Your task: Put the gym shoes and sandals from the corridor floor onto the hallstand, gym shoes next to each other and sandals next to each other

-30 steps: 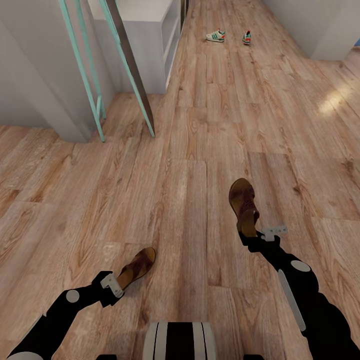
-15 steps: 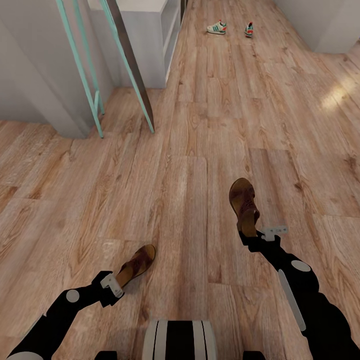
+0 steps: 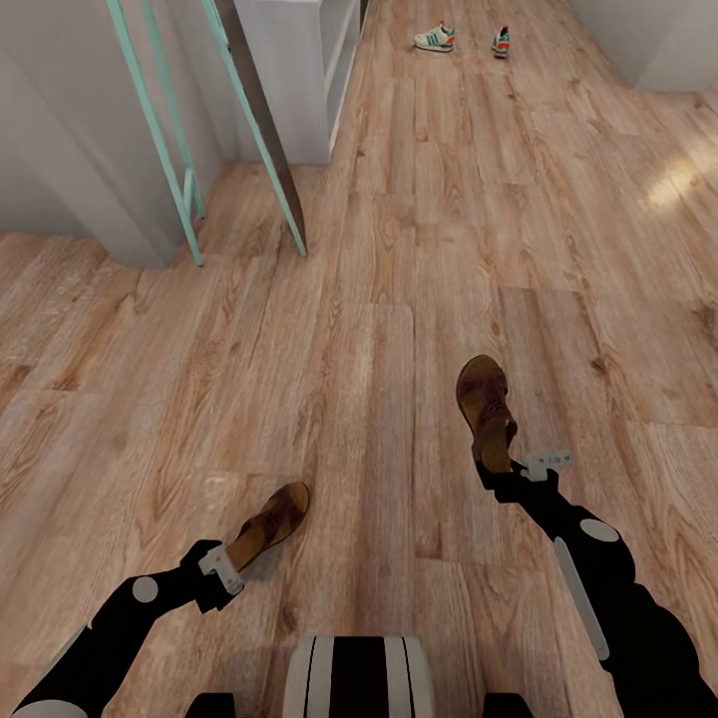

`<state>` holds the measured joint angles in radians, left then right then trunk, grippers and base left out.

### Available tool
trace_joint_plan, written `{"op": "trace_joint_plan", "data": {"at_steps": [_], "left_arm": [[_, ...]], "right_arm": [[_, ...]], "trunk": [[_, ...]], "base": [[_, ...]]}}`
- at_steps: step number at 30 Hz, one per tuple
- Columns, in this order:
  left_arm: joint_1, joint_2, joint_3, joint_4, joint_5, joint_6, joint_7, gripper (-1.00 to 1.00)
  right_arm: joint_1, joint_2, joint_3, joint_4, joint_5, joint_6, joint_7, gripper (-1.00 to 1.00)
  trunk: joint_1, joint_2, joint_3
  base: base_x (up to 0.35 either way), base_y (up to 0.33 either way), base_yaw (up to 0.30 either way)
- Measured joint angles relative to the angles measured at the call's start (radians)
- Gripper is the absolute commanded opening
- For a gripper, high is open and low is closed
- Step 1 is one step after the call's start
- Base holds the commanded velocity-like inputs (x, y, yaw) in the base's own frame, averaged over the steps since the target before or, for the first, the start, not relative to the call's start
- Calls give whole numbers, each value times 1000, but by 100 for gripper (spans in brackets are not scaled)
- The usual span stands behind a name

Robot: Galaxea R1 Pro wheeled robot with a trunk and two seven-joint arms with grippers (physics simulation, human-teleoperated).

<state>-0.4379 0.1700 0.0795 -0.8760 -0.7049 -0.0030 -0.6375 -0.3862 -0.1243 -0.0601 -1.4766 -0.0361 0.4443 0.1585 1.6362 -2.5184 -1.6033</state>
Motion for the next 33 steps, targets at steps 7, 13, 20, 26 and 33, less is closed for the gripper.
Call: {"op": "trace_joint_plan", "data": {"at_steps": [7, 13, 20, 26, 33], "left_arm": [[-4, 1, 1, -3, -3, 0, 1, 100], [-2, 1, 2, -37, -4, 6, 5, 100], [4, -1, 0, -102, -25, 52, 7, 100], [5, -8, 5, -141, -89, 71, 7, 100], [5, -9, 8, -154, -117, 75, 7, 100]], "right_arm": [[0, 0, 0, 1, 0, 0, 0, -100], [0, 0, 0, 1, 0, 0, 0, -100], [0, 1, 0, 1, 0, 0, 0, -100], [0, 1, 0, 1, 0, 0, 0, -100], [0, 1, 0, 1, 0, 0, 0, -100]], "trunk": [[0, 0, 0], [0, 0, -2], [0, 0, -8], [0, 0, -15], [0, 0, -17]], "base": [[0, 0, 0], [0, 0, 0], [0, 0, 0], [0, 0, 0], [0, 0, 0]]}}
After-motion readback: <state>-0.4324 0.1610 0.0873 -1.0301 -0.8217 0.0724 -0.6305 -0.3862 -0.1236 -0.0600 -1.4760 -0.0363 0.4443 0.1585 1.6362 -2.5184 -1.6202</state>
